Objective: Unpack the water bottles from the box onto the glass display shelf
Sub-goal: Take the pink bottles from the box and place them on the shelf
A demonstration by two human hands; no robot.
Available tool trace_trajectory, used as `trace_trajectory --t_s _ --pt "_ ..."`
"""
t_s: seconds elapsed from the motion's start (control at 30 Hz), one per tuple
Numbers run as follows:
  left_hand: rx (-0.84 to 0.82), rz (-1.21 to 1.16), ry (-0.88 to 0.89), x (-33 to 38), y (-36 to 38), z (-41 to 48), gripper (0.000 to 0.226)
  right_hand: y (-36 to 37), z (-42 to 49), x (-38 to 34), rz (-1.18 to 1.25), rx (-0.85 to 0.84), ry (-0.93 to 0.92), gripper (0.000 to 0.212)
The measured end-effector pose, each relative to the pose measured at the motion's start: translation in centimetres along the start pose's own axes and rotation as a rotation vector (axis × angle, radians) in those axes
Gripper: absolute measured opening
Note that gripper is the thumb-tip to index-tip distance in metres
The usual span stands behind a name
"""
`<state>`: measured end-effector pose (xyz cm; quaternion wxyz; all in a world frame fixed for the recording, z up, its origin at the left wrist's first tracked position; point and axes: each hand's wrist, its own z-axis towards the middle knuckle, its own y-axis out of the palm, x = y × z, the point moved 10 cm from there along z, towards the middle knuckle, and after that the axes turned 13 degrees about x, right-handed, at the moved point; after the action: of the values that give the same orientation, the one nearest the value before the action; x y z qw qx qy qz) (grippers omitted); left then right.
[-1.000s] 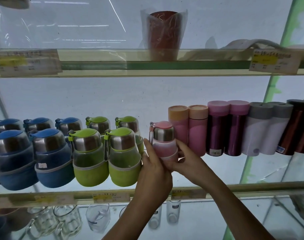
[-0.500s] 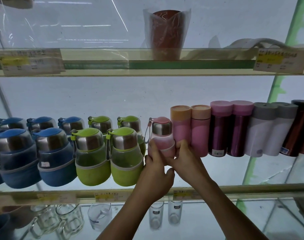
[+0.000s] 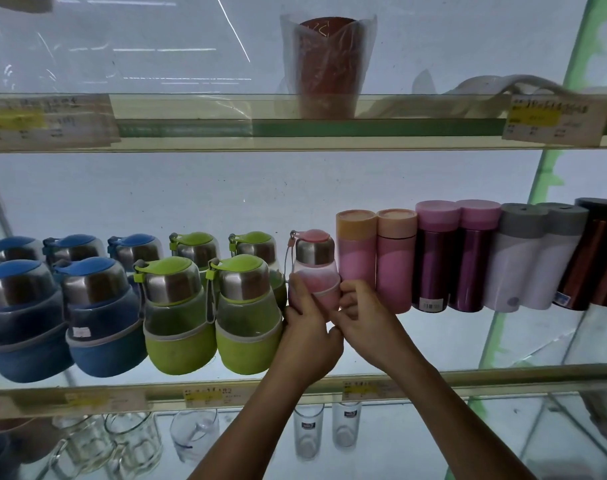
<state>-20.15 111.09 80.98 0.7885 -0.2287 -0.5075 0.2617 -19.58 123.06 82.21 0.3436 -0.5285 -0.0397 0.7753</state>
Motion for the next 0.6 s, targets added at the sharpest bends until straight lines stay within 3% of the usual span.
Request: trace_trajectory --t_s 0.6 --pt "-0.049 0.122 0.058 0.6 0.2 -1.3 0.099 -0.5 0.0 -0.6 -0.015 0.051 -0.023 0.026"
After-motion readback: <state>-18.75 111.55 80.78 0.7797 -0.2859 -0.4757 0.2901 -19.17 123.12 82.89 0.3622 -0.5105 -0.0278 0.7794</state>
